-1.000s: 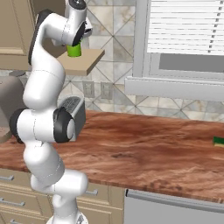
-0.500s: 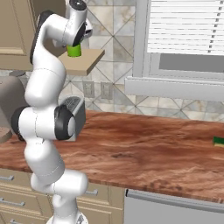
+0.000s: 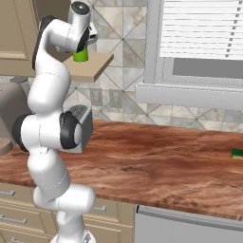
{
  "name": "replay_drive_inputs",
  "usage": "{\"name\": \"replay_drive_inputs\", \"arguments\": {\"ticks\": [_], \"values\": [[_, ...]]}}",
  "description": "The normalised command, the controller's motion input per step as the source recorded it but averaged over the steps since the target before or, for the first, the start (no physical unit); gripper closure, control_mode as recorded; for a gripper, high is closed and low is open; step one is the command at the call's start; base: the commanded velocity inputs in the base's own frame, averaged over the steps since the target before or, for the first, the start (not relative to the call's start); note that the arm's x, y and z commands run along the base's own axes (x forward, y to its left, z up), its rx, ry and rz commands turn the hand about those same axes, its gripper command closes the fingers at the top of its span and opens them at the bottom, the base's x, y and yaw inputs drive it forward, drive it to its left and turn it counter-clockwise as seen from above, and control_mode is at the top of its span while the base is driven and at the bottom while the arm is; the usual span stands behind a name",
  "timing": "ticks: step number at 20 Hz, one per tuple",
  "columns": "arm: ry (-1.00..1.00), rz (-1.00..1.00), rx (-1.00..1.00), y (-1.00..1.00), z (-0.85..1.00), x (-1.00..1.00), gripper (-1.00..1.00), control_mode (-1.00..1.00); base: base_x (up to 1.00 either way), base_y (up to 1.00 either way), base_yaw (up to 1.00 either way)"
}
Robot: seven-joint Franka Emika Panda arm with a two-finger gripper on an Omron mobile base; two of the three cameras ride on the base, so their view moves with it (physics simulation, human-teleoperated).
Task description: Locate and retrieve the sponge and spray from the cabinet. Place them next to the sink.
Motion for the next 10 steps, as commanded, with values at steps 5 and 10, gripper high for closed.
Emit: {"name": "replay_drive_inputs", "arguments": {"ticks": [5,10], "values": [[0.01,0.00,0.00,0.01,-0.01,0.44,-1.00,-1.00,0.00,0.00,0.00],[0.00,0.00,0.00,0.00,0.00,0.45,-1.00,-1.00,0.00,0.00,0.00]]}}
